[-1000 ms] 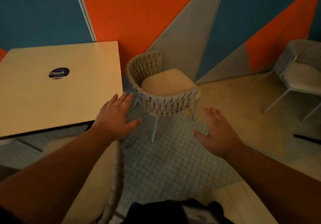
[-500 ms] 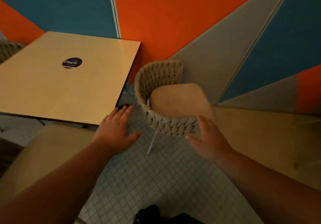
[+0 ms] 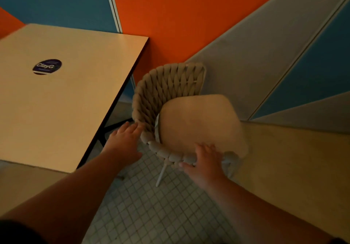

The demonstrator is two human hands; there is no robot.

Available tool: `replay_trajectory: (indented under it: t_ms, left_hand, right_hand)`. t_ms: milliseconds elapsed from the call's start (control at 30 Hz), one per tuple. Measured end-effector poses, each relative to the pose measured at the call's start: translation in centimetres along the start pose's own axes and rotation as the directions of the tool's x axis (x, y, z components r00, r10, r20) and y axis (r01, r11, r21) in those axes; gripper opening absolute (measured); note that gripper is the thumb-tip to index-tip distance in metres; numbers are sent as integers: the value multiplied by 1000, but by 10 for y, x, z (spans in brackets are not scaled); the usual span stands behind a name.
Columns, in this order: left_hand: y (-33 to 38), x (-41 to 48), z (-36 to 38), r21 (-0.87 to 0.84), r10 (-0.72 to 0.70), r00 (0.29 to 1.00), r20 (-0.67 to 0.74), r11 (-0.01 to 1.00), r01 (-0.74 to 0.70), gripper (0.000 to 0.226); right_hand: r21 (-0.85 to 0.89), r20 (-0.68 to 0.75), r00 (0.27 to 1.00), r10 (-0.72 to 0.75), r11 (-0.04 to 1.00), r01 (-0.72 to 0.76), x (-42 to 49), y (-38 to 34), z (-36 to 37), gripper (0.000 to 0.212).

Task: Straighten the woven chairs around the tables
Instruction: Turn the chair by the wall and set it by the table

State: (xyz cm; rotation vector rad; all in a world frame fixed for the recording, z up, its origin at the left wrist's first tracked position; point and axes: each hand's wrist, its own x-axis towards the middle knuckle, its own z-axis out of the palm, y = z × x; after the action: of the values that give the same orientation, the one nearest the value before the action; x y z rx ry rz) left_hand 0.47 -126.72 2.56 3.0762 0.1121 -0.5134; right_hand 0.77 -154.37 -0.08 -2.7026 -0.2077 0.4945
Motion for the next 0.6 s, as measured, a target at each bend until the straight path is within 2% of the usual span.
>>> replay_trajectory:
  t_ms: [67,133,200,300,400,600]
  left_hand:
    - [1,35,5,103,9,1000,6,995,-10,99]
    - [4,67,9,203,18,1000,19,979,-21,91]
    - [9,92,13,324,51,997,62,943,-69,85]
    - [5,120,20,487,169,964,204,837,-250,72]
    - [-1,129,26,480,242,945,219,816,-320,63]
    - [19,106,43,394,220,968,122,884,-251,71]
  right_hand:
    - [-76,178,984,19,997,-6,28,1,8,91]
    - [-148,246,968,40,989,-3,41,2,20,80]
    - [-175,200,980,20,984,16,43,5,31,63]
    - [-108,119,992,-31,993,44,48,15,42,40]
    - [-89,71,995,-67,993,73,49,23,45,34]
    - [-125,71,987,-143,981,151,43,51,32,32]
